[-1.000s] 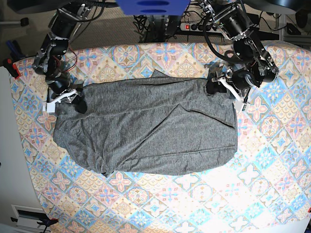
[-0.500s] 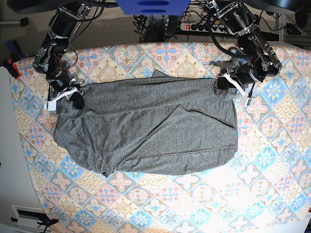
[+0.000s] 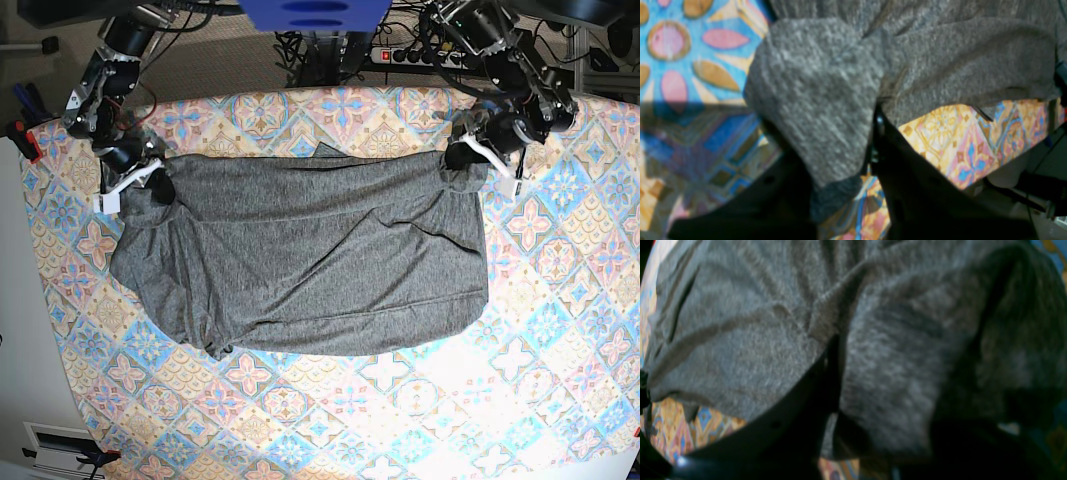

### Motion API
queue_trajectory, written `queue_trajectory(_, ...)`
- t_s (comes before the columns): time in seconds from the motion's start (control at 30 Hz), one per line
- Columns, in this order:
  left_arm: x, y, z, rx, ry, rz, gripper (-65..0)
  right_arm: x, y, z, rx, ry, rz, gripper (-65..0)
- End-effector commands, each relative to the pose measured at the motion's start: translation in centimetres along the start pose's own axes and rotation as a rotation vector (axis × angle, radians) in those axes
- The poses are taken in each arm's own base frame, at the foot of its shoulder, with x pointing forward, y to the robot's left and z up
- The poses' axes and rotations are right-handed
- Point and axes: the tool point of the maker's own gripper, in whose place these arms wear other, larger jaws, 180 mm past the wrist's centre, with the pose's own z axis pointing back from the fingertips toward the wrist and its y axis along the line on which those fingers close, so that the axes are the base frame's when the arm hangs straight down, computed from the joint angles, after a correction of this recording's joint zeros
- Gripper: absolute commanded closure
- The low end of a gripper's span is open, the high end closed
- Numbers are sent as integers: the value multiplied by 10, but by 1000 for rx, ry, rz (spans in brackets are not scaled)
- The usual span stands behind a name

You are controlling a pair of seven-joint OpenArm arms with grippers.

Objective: Layout the t-shirt on the table in an organized manner, then fold the t-shirt properly
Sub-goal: 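Pull the grasped shirt edge away from the shirt body with both grippers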

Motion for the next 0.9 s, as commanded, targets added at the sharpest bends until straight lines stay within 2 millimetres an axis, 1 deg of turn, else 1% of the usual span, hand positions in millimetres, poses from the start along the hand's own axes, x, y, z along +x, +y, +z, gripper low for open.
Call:
queue_trajectory(0.0, -23, 19, 9, 78, 116, -12, 0, 2, -8, 6, -32, 23, 19, 0)
queue_trajectory(0.03, -25, 25, 14, 93, 126, -17, 0, 1, -12, 9, -43, 28, 12, 0)
queue_trajectory(0.17, -34, 32, 20, 110, 143, -13, 0, -3, -21, 17, -68, 50, -4, 0)
queue_trajectory(0.23, -36, 41, 27, 133, 158, -23, 0, -5, -24, 19, -77, 53, -10, 0)
queue_trajectory(0.3, -37, 45, 31, 145, 163, -27, 0, -16, -28, 25, -91, 72, -22, 0)
queue_trajectory(0.37, -44, 47, 34, 152, 180, -22, 0, -20, -30, 28, -96, 79, -25, 0)
queue_trajectory(0.4, -45, 48, 35, 155, 181, -22, 0, -19, -30, 28, -96, 75, -23, 0)
queue_trajectory(0.47, -48, 58, 46, 189, 186, -21, 0, -15, -29, 31, -100, 68, -9, 0)
queue_trajectory(0.53, -49, 63, 52, 207, 186, -20, 0, -22, -32, 40, -119, 77, -5, 0)
queue_trajectory(0.6, -46, 64, 57, 221, 180, -36, 0, -17, -34, 47, -135, 63, 11, 0)
queue_trajectory(0.67, -48, 65, 64, 242, 185, -50, 0, -10, -35, 52, -146, 46, 26, 0)
queue_trajectory(0.7, -46, 65, 68, 256, 180, -63, 0, -8, -35, 54, -151, 41, 33, 0)
queue_trajectory(0.77, -42, 63, 73, 269, 169, -84, 0, -6, -34, 55, -152, 37, 40, 0)
queue_trajectory(0.87, -43, 64, 75, 275, 171, -86, 0, -6, -34, 54, -152, 38, 39, 0)
